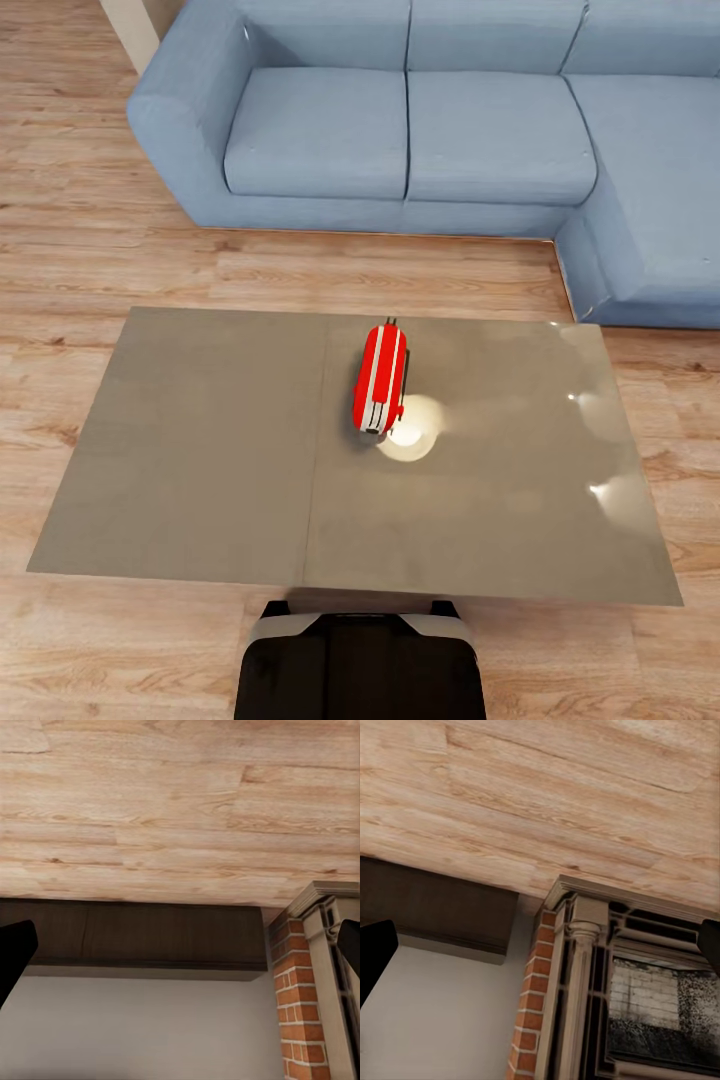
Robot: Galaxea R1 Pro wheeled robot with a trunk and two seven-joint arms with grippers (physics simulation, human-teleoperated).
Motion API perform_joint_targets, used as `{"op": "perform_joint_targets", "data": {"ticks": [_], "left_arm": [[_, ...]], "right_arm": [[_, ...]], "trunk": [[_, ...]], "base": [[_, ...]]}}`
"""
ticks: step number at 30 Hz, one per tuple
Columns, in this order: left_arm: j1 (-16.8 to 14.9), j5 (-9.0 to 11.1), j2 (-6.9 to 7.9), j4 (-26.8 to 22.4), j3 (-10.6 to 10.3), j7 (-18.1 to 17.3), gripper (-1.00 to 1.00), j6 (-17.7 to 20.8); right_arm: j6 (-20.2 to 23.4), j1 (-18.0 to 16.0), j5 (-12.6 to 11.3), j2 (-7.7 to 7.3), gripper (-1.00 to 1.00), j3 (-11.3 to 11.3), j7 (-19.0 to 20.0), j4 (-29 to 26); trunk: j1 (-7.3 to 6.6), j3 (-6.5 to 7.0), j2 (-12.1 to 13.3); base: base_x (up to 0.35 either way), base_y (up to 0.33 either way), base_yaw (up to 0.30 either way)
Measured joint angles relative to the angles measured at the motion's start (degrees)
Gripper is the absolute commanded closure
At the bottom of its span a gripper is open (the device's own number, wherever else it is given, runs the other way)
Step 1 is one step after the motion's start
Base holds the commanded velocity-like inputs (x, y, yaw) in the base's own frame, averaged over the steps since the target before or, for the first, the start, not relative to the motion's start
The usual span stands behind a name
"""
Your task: Turn on the radio receiver that's on the table in the living room.
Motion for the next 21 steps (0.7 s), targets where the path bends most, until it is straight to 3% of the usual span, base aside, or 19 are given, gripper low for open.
{"op": "perform_joint_targets", "data": {"ticks": [21], "left_arm": [[0.0, 0.0, -0.06, 0.0, 0.0, 0.0, -1.0, 0.0]], "right_arm": [[0.0, 0.0, -0.6, 0.03, -1.0, 0.0, 0.3, 0.0]], "trunk": [[0.0, 0.0, 0.0]], "base": [[0.0, 0.0, 0.0]]}}
